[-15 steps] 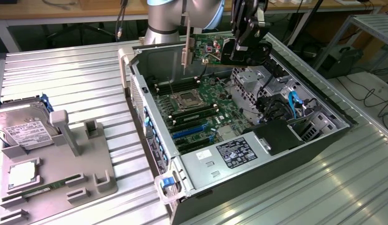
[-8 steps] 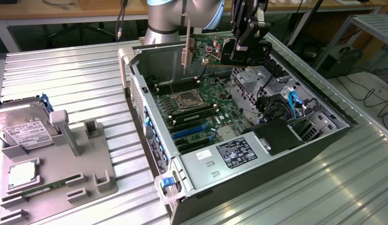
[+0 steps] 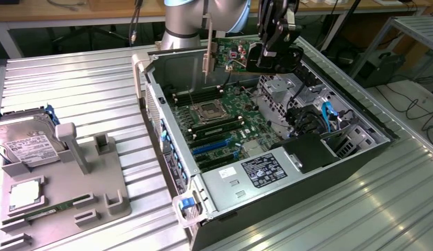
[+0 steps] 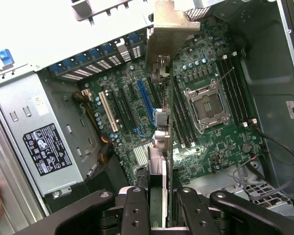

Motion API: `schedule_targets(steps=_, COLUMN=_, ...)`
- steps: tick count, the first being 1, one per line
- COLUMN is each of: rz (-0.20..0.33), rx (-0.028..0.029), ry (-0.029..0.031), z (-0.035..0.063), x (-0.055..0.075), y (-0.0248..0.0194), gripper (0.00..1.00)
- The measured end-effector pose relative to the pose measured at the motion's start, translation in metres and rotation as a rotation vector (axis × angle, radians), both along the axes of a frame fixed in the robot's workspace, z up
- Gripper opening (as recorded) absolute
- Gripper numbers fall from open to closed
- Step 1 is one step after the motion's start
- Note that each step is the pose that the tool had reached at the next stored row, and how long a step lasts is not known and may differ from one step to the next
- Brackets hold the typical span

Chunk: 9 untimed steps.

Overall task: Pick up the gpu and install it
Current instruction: 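Insert the gpu into the slot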

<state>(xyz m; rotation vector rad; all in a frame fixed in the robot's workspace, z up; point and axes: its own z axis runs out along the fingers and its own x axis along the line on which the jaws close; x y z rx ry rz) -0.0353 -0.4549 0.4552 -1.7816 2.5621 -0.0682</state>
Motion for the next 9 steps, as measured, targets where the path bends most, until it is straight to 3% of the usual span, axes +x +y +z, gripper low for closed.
schedule_targets(steps=9, rz=0.007, rx=-0.0001, ry=0.0, z=-0.0001, x=0.0, y=0.0, gripper=0.27)
